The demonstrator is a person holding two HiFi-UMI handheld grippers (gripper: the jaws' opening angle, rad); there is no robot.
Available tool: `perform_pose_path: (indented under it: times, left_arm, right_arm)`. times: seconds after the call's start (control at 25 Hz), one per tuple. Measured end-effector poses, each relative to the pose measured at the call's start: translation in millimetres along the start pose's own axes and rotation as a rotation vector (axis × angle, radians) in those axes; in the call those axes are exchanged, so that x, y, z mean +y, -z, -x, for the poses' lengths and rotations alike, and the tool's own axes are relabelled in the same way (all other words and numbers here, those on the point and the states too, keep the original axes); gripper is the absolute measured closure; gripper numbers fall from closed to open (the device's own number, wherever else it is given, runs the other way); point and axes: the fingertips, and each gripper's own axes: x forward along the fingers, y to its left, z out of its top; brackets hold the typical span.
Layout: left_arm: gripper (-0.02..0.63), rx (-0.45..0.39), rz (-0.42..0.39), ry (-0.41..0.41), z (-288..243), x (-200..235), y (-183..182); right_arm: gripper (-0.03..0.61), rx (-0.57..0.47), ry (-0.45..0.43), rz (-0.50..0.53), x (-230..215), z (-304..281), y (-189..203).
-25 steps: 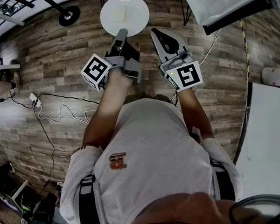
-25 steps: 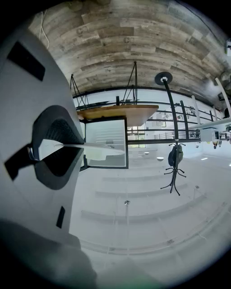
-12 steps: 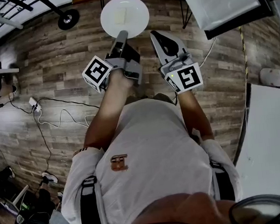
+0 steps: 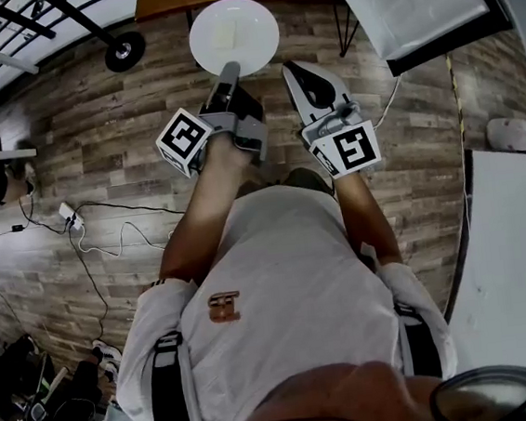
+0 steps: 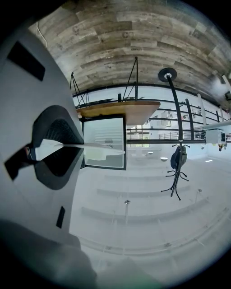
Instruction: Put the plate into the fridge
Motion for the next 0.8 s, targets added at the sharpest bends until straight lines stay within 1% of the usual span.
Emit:
perform_pose_path:
  times: [0.08,0.16,0.32,0.56,0.8]
  left_arm:
    - [0.588,0.009,0.002,-0.007,-4.1,2.6,-17.5]
    - [0.587,0.017,-0.002,-0.012,-7.2,6.6,-26.3]
    - [0.588,0.033,-0.008,-0.009,-9.8,10.0,-26.9]
    - [0.587,0.035,-0.01,-0.012,-7.4,10.2,-26.9]
    - [0.588,0.047,-0.002,-0.008,-10.4,13.6,-27.4]
  right_arm:
    - [0.546,0.006,0.01,0.001,3.9,-17.2,1.9]
    - [0.546,0.008,0.018,0.0,5.0,-25.9,6.3]
    - [0.546,0.007,0.035,-0.008,2.2,-26.8,14.0]
    - [0.546,0.009,0.054,-0.006,0.2,-19.4,10.5]
    - [0.546,0.019,0.065,-0.009,-1.5,-19.3,18.1]
